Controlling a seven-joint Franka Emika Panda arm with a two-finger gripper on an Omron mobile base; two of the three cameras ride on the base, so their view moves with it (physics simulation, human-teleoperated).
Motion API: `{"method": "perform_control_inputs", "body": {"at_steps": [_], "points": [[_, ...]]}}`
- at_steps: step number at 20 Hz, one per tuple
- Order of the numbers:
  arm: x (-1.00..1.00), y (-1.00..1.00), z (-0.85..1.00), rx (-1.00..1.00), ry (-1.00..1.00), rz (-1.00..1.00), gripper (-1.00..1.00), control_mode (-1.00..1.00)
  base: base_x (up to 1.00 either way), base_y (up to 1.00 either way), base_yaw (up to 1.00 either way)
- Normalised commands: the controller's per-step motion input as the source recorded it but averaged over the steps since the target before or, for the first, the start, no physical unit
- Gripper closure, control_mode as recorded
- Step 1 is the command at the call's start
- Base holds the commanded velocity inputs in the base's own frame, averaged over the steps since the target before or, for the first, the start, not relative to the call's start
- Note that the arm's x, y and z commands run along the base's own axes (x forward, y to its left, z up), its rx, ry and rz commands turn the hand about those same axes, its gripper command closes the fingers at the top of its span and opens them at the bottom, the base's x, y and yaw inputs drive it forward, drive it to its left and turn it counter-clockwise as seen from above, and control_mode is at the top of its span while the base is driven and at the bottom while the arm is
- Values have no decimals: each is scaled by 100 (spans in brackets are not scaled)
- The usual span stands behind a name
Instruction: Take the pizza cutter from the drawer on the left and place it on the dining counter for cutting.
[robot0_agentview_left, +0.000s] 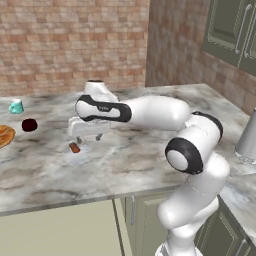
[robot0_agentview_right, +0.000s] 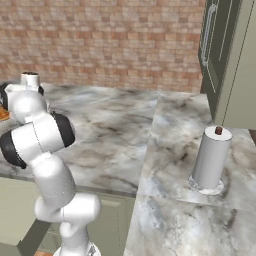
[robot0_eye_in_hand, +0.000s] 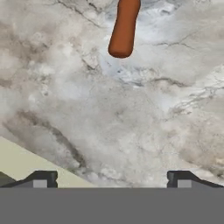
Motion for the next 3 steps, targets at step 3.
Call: {"method": "perform_control_inputs", "body": {"at_steps": [3], "points": [[-100,-67,17,0,0,0,-100,-100,0,0,0]]}}
